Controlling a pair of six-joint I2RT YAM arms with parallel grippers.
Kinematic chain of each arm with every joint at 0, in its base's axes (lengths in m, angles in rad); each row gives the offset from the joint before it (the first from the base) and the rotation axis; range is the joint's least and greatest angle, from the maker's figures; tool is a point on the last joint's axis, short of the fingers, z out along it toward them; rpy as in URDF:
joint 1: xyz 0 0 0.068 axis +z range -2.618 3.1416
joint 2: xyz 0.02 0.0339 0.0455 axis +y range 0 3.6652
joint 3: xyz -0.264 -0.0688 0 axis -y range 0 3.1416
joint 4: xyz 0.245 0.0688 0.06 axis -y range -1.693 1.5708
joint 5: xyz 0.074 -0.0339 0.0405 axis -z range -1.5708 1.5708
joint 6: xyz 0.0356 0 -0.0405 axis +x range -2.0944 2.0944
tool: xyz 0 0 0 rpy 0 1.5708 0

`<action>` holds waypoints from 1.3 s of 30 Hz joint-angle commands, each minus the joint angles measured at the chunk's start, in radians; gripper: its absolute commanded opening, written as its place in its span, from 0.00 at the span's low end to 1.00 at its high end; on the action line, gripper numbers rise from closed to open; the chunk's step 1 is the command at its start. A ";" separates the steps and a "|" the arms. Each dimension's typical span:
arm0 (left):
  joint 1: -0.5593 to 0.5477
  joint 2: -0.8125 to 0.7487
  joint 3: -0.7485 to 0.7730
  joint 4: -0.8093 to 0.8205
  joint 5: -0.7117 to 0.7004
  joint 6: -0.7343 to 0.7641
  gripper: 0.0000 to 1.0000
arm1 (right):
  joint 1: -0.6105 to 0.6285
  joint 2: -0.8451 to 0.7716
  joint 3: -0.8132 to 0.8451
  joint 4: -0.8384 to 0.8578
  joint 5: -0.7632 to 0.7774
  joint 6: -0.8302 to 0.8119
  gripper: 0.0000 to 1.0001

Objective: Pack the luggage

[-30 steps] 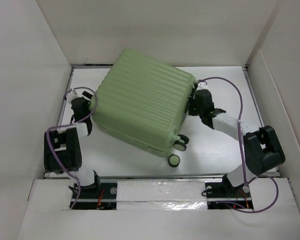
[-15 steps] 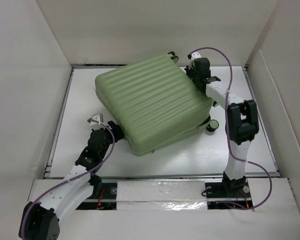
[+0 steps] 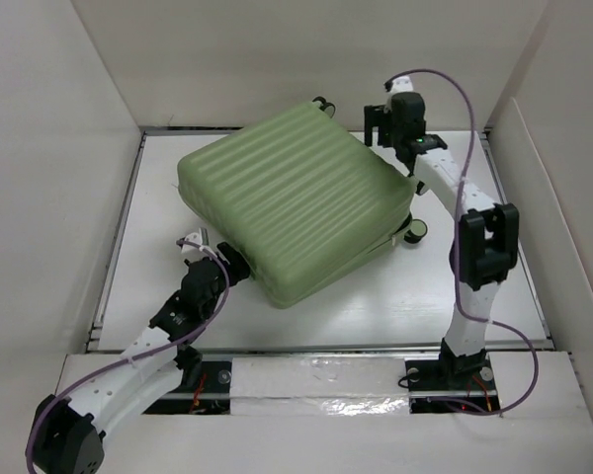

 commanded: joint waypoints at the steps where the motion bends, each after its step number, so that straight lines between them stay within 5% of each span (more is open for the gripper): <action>1: -0.030 -0.012 0.116 0.060 -0.036 -0.084 0.59 | 0.076 -0.264 0.003 0.029 -0.145 0.103 0.92; 4: -0.030 -0.108 0.126 -0.078 -0.238 -0.182 0.66 | 0.003 -0.361 -0.029 0.017 -0.169 0.103 0.95; 8: -0.017 -0.191 0.123 -0.050 -0.322 -0.195 0.80 | -0.041 -0.528 -0.196 0.091 -0.178 0.120 0.92; 10: -0.017 -0.152 0.169 -0.080 -0.317 -0.207 0.78 | -0.041 -0.618 -0.307 0.141 -0.168 0.126 0.66; 11: -0.017 -0.135 0.185 -0.100 -0.328 -0.218 0.75 | -0.028 -0.719 -0.427 0.186 -0.159 0.136 0.35; 14: -0.008 -0.129 0.215 -0.130 -0.395 -0.252 0.66 | 0.032 -0.917 -0.690 0.260 -0.109 0.154 0.00; 19: 0.044 -0.109 0.245 0.157 -0.389 -0.181 0.64 | 0.103 -1.168 -1.052 0.316 -0.019 0.229 0.00; 24: 0.226 0.306 0.642 0.197 -0.203 -0.221 0.66 | 0.114 -1.361 -1.260 0.236 0.087 0.297 0.00; 27: 0.400 0.536 0.837 0.194 0.033 -0.245 0.67 | 0.105 -1.433 -1.363 0.251 0.069 0.324 0.00; 31: 0.539 0.827 1.109 0.006 0.264 -0.175 0.68 | 0.094 -1.394 -1.395 0.270 0.066 0.324 0.00; 39: 0.685 1.231 1.315 0.039 0.646 -0.057 0.69 | -0.023 -1.076 -1.328 0.395 -0.143 0.323 0.00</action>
